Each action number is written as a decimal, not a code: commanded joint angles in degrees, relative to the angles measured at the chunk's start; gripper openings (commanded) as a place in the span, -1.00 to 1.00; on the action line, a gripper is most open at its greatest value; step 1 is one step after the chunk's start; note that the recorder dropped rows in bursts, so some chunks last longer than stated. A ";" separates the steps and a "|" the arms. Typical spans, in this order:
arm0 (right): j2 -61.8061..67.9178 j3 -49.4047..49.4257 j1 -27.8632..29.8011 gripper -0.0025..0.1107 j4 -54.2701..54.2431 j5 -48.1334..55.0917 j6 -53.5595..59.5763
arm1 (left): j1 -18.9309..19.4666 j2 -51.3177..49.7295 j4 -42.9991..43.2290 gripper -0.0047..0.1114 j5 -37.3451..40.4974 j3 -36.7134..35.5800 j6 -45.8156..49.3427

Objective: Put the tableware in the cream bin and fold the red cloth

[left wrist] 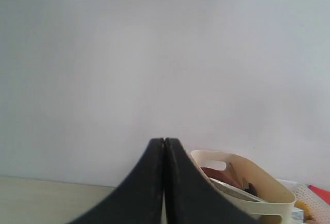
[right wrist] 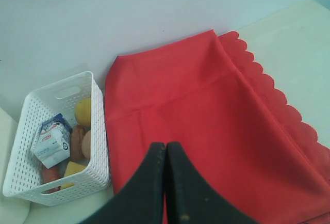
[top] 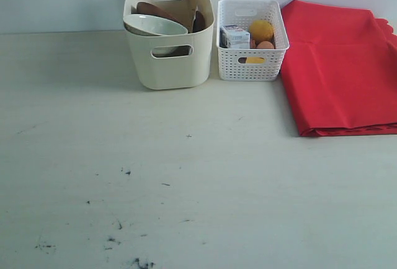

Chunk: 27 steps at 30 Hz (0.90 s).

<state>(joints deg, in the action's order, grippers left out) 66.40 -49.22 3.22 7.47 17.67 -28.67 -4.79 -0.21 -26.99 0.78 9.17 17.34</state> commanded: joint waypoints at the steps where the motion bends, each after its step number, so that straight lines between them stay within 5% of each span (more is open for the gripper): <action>1: 0.16 0.30 0.05 -0.96 0.18 -0.61 0.09 | -0.30 0.21 20.82 -0.89 -1.60 -2.57 -13.63; 4: 0.16 0.30 0.05 -0.96 0.18 -0.61 0.09 | -0.30 0.21 36.71 -0.89 -1.60 -5.52 -26.34; 6: 0.16 0.30 0.05 -0.96 0.18 -0.61 0.09 | -0.30 0.21 39.78 -0.89 -1.60 -7.41 -29.82; 12: 0.16 0.30 0.05 -0.96 0.18 -0.61 0.09 | 0.16 0.21 36.53 -0.89 3.44 -9.17 -30.39; 19: 0.16 0.30 0.05 -0.96 0.18 -0.61 0.09 | 6.55 0.21 30.31 -0.89 6.59 -9.17 -26.79; 27: 0.16 0.30 0.05 -0.96 0.18 -0.61 0.09 | 6.97 0.21 26.22 -0.89 11.65 -9.17 -21.86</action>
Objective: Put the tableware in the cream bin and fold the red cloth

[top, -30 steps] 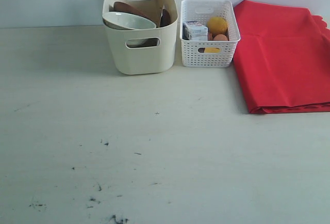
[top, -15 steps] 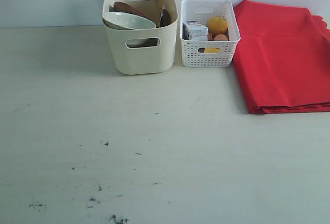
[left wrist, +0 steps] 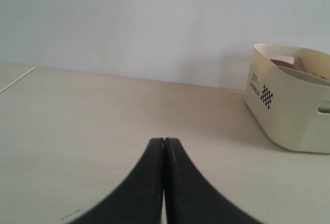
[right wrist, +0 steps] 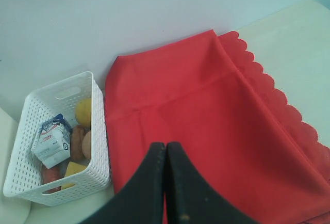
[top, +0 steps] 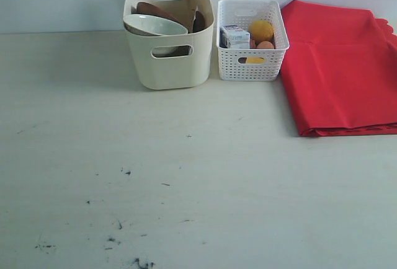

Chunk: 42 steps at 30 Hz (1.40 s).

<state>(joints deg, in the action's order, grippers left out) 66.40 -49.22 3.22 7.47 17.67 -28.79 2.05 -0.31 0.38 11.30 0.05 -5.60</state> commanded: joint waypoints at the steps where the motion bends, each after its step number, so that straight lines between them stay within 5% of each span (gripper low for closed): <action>1: 0.16 0.30 0.05 -0.96 0.18 -0.61 0.20 | 0.14 0.31 -1.14 -0.89 1.13 -0.05 1.07; 31: 0.04 0.30 0.05 -0.96 1.98 -0.22 1.19 | 0.14 0.31 -1.14 -0.89 1.13 -0.05 1.07; 35: -9.30 0.42 0.05 -0.96 14.32 4.11 12.38 | 0.14 0.31 -1.14 -0.89 1.13 -0.05 1.07; 42: -30.39 15.92 0.05 -0.96 13.59 -9.43 7.08 | 0.14 0.31 -1.14 -0.89 1.13 -0.05 1.07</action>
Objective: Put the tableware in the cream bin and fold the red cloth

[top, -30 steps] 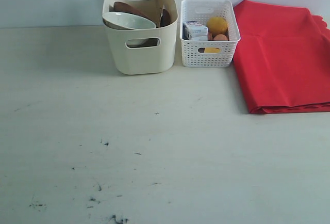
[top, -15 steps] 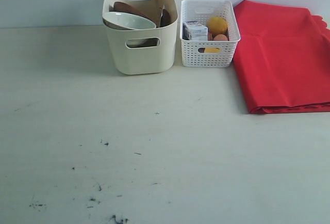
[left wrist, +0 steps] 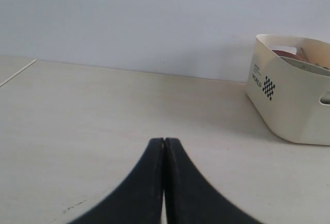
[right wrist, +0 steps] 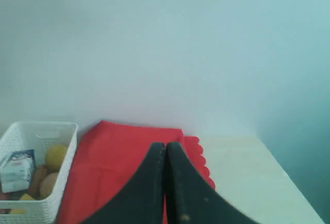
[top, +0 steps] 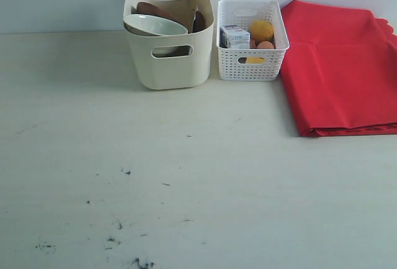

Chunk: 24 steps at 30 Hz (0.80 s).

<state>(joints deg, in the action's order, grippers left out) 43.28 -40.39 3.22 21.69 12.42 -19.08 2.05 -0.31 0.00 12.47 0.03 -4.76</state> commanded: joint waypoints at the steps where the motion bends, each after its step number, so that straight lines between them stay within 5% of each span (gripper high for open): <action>1: -10.71 11.06 -1.03 -0.96 -0.63 -4.18 -3.71 | 0.14 0.31 -0.77 -0.89 -0.05 -0.03 0.23; 9: -35.63 31.44 -9.57 -0.96 -0.63 -3.43 -6.12 | 0.14 0.31 -0.77 -0.89 -0.05 -0.03 0.23; 24: -43.28 38.06 -9.56 -0.96 -9.63 5.09 -5.75 | 0.14 0.31 -0.77 -0.89 -0.05 -0.03 0.23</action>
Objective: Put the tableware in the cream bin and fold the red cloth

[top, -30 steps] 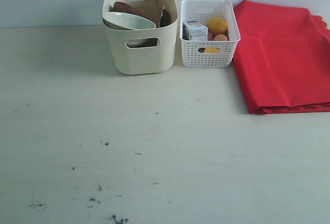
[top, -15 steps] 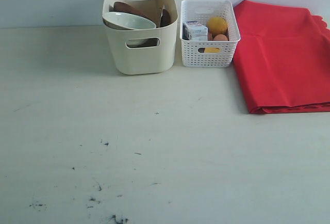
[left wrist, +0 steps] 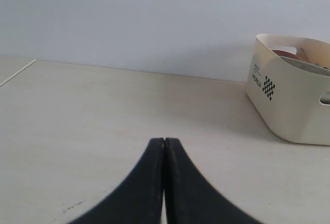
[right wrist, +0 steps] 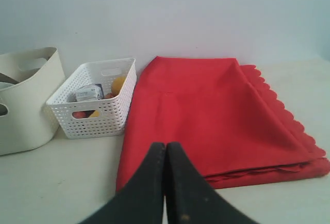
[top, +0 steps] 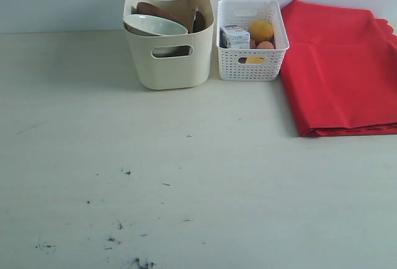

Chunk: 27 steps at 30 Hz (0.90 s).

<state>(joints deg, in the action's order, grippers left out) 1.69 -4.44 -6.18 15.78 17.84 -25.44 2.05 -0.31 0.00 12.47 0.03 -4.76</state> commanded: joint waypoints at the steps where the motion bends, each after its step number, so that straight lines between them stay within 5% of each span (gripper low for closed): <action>1: -1.69 3.22 -0.16 -0.96 -4.33 -0.92 1.11 | 0.14 0.31 -0.77 -0.89 -0.05 -0.03 0.23; 11: -1.69 4.44 -0.16 -0.96 -15.78 -2.98 24.51 | 0.14 0.31 -0.77 -0.89 -0.05 -0.03 0.23; 27: -1.69 4.44 -0.16 -0.96 -15.78 -2.57 25.44 | 0.14 0.31 -0.77 -0.89 -0.05 -0.03 0.23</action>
<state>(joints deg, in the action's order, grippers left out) 0.36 -0.25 -6.18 0.00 15.63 -0.64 2.05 -0.31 0.00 12.47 0.03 -4.76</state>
